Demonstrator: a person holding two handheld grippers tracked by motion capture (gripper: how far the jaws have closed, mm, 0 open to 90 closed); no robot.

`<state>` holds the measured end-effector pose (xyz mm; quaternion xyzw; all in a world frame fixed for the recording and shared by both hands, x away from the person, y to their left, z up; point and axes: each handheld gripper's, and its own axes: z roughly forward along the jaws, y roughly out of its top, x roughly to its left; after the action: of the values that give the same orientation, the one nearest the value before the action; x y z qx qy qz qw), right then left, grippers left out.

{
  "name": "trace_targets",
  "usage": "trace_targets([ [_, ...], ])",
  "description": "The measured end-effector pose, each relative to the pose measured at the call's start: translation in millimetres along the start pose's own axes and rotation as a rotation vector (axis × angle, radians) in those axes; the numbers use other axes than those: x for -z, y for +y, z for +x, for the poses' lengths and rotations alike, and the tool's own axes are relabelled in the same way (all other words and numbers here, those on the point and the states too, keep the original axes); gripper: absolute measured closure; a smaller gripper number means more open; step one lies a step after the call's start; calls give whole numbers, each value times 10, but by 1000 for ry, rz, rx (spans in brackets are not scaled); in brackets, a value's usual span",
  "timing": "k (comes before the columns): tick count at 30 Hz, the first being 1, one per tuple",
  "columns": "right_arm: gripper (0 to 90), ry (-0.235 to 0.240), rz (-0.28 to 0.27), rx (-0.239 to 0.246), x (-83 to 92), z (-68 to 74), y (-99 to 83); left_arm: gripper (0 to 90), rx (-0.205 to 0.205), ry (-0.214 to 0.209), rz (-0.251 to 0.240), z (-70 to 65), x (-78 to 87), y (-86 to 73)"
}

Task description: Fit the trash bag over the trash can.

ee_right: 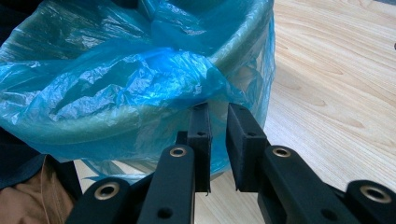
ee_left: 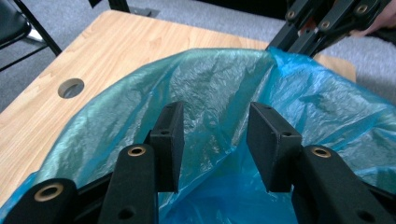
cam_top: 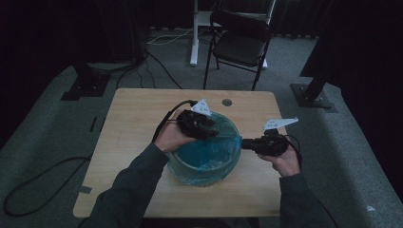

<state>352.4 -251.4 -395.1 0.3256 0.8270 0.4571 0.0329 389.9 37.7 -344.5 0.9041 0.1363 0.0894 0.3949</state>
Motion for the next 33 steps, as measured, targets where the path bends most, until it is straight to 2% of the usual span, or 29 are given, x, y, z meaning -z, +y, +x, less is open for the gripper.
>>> trace_targets([
  [9,785,1,-4,-6,5,-4,-4,567,-48,-28,56,-74,-139,51],
  [14,783,1,-5,-6,5,-8,-5,568,-51,-12,38,-63,-105,122],
  [16,782,1,-4,-6,5,-9,-5,575,-59,-19,40,-65,-84,161],
  [18,781,1,-5,-5,6,-10,-3,578,-81,-33,65,-82,-106,189],
  [26,778,-3,-11,-8,29,-21,-12,577,-126,-94,141,-131,-246,174],
  [30,774,-2,-10,-9,21,-22,-14,571,-134,-91,170,-129,-308,179],
  [33,772,0,-8,-8,19,-15,-11,571,-124,-82,189,-114,-359,170],
])
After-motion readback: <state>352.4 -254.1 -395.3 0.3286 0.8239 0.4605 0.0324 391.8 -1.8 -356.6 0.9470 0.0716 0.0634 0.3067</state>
